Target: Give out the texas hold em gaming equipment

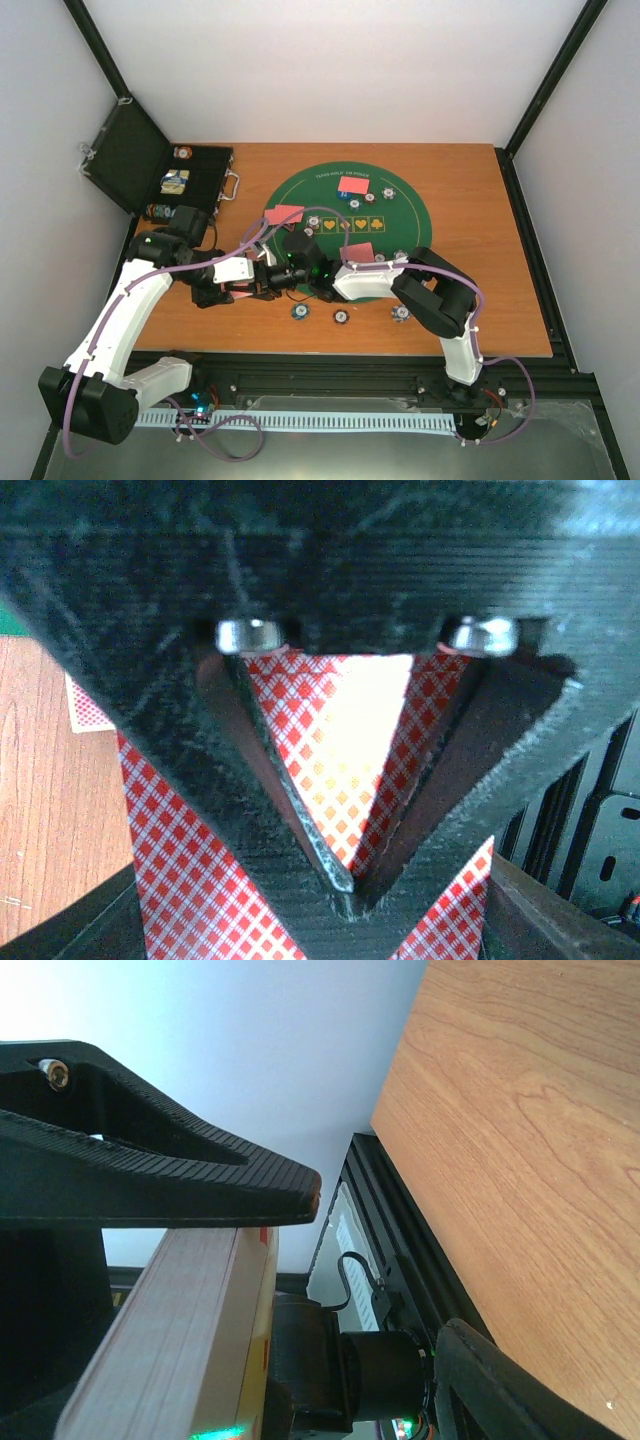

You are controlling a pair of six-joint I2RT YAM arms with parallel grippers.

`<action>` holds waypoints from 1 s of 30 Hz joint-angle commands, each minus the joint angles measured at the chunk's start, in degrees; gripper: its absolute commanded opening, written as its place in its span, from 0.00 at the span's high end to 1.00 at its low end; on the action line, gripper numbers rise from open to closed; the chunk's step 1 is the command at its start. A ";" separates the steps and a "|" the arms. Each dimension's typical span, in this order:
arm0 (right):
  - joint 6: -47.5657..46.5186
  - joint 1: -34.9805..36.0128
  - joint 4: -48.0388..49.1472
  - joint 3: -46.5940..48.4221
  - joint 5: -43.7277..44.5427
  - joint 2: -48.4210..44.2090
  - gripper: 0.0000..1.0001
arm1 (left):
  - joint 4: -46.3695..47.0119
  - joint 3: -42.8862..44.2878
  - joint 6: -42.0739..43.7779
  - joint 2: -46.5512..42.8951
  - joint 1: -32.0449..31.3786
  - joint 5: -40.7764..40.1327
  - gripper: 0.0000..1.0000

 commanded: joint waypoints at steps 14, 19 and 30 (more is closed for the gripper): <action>-1.29 -5.01 1.08 -10.31 0.73 -2.63 0.44 | -1.37 2.15 1.09 -1.42 -0.16 0.65 0.99; -3.39 -5.40 -2.69 -10.44 1.35 -5.47 0.49 | -1.30 2.07 1.13 -1.40 -0.15 0.55 0.99; -5.70 -6.66 -8.41 -11.61 2.74 -11.66 0.79 | -0.88 1.55 1.09 -1.44 -0.15 0.69 0.99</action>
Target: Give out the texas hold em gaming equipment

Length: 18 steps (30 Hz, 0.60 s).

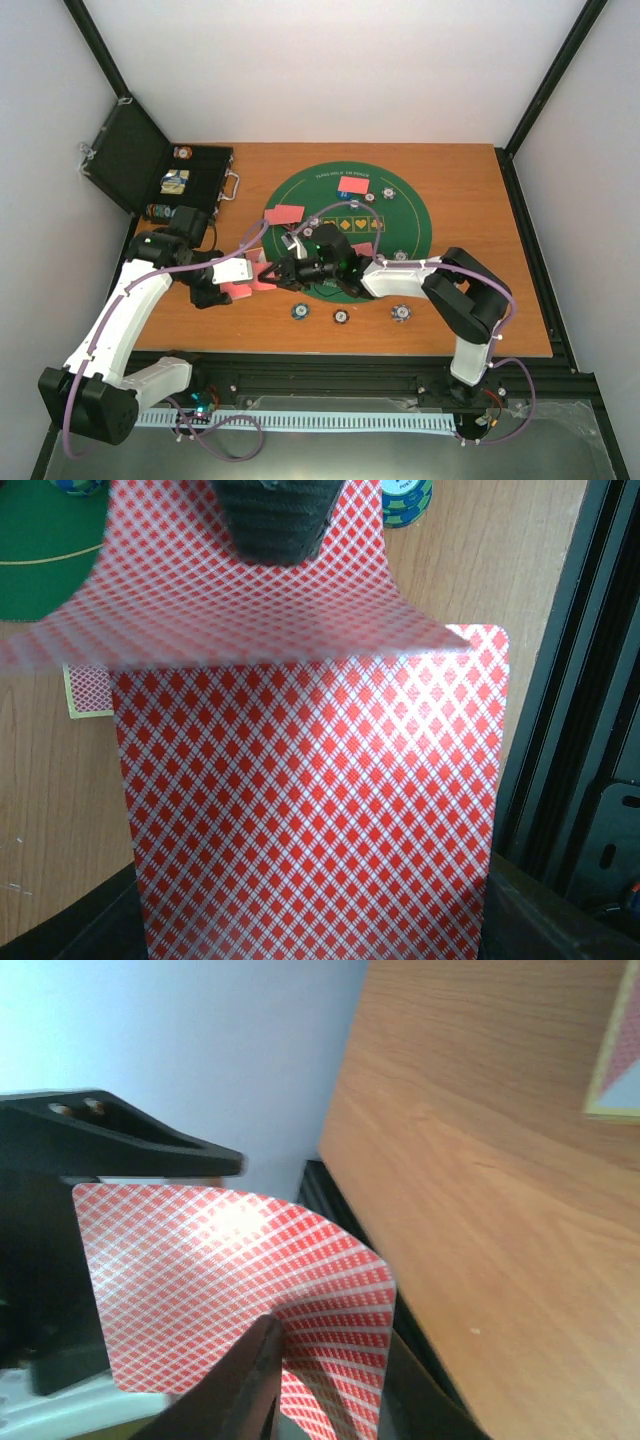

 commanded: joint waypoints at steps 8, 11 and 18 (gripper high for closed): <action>-1.31 -1.44 -6.02 -1.84 2.64 -5.56 0.97 | 0.09 1.02 1.12 -1.36 -0.17 1.93 0.99; -3.42 -3.13 -9.63 -1.77 2.71 -7.74 0.97 | 0.14 0.92 1.16 -1.27 -0.17 1.79 0.99; -12.63 -16.02 -22.20 2.32 -1.72 -8.68 0.97 | -0.11 1.01 1.20 -1.40 -0.15 1.76 0.99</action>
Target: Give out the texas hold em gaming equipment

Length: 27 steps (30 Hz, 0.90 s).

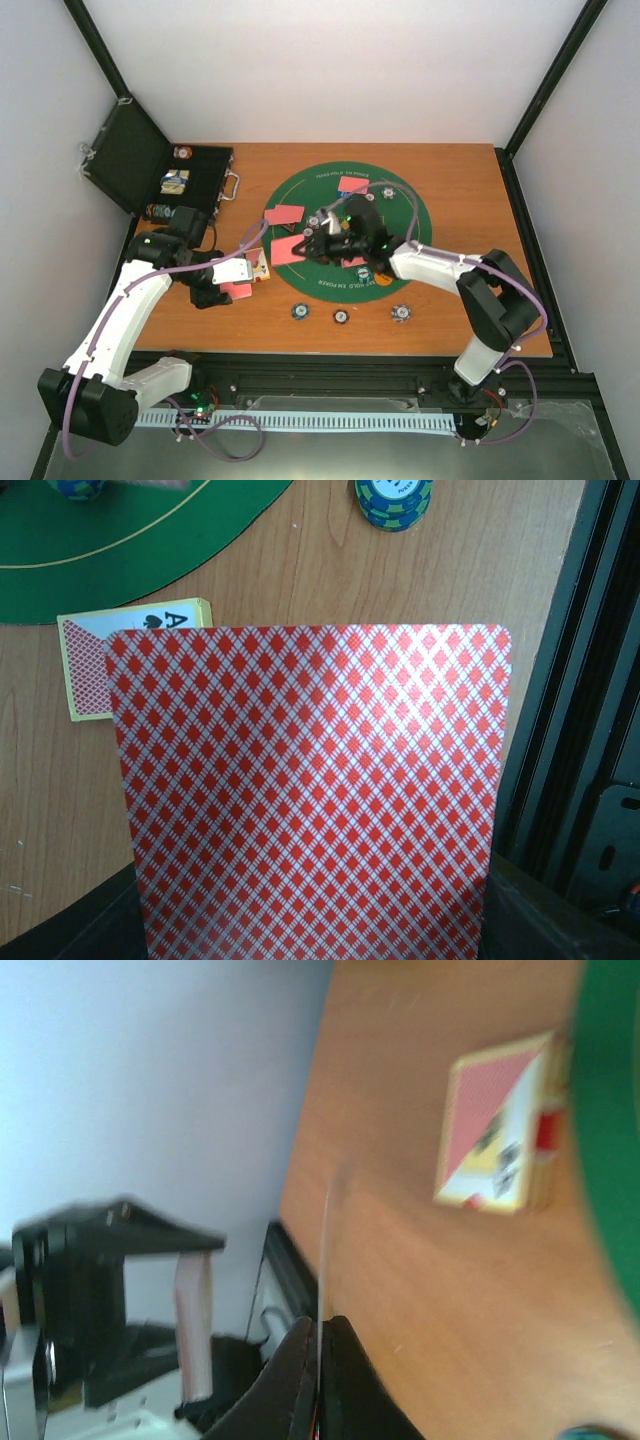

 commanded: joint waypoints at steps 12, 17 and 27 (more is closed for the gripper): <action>-28.21 -28.08 -41.58 44.77 -4.13 28.48 0.97 | -1.23 2.52 -0.05 -0.28 -0.16 2.28 0.99; -29.21 -32.22 -50.41 63.24 -2.51 42.53 0.97 | -1.21 1.77 -0.03 -0.31 -0.17 2.16 0.99; -29.42 -35.00 -54.31 73.79 0.18 51.16 0.80 | -1.07 1.54 0.15 0.33 -0.15 1.89 0.99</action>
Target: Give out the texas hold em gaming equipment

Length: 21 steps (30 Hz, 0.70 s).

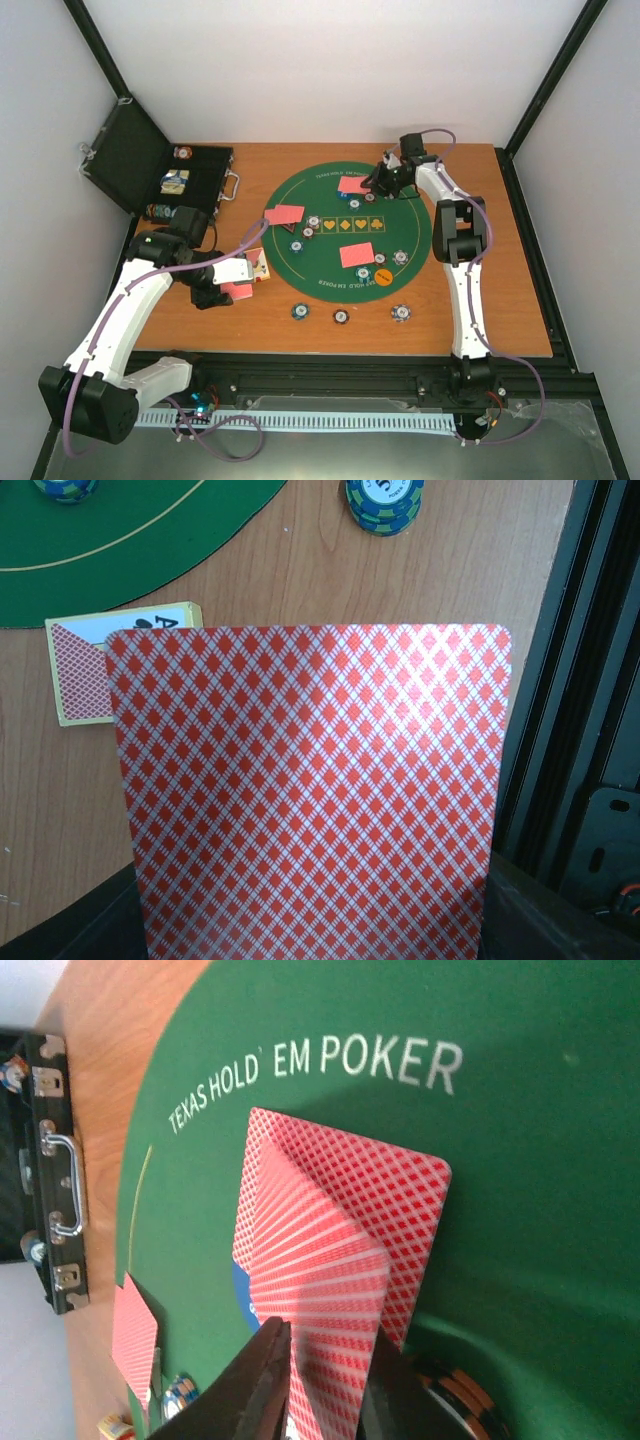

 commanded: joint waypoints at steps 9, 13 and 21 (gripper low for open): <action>-4.27 -1.42 -7.90 -0.93 6.20 -8.06 0.49 | -0.73 1.19 -0.06 -0.49 -0.17 0.89 0.99; -4.85 -1.34 -3.04 -16.06 8.25 -19.00 0.35 | -0.71 0.76 -0.33 -0.65 -0.17 0.86 0.99; -6.63 4.48 6.19 -44.01 12.61 -36.99 0.32 | -1.01 0.37 -0.43 -1.85 -0.17 0.80 0.99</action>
